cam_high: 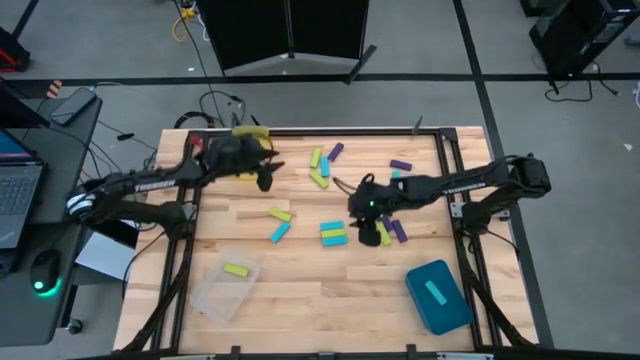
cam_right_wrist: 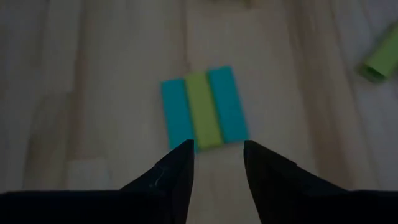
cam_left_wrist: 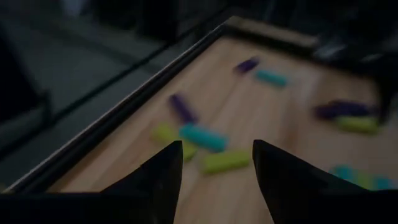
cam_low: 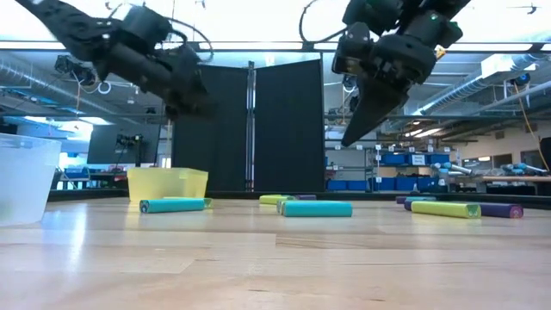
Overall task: Sort blocks
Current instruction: Put the blue block into the blue bin
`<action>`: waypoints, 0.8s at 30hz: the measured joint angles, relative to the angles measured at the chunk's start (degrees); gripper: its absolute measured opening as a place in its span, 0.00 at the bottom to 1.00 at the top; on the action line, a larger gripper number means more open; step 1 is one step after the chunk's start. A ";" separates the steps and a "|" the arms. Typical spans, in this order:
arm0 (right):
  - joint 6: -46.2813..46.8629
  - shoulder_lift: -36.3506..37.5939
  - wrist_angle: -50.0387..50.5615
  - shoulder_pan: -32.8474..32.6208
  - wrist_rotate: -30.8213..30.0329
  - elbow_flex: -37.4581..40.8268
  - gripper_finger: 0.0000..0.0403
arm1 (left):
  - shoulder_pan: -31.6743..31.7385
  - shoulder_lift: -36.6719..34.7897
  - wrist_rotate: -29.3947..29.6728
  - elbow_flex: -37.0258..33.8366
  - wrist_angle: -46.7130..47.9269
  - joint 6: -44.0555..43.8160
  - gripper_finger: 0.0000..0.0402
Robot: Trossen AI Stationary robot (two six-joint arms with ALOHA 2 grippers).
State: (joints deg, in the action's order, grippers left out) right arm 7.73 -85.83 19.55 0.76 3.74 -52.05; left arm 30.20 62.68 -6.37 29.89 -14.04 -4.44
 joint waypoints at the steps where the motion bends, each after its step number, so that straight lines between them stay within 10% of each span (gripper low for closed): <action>1: 1.08 -0.56 -1.13 -1.08 -0.66 -0.06 0.38 | -1.63 -0.62 -0.02 -1.36 -3.57 -0.05 0.50; 6: 4.00 -5.71 -3.08 -4.90 -1.18 -2.62 0.38 | -7.98 -2.11 -0.09 -6.38 -16.28 -0.31 0.50; 24: 3.32 -24.27 4.98 -6.63 -4.15 -13.94 0.40 | -12.75 -1.54 1.75 -6.76 -17.34 4.97 0.50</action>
State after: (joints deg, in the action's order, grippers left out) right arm 11.05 -110.09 24.54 -5.88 -0.41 -65.99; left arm 17.45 61.14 -4.62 23.14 -31.38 0.53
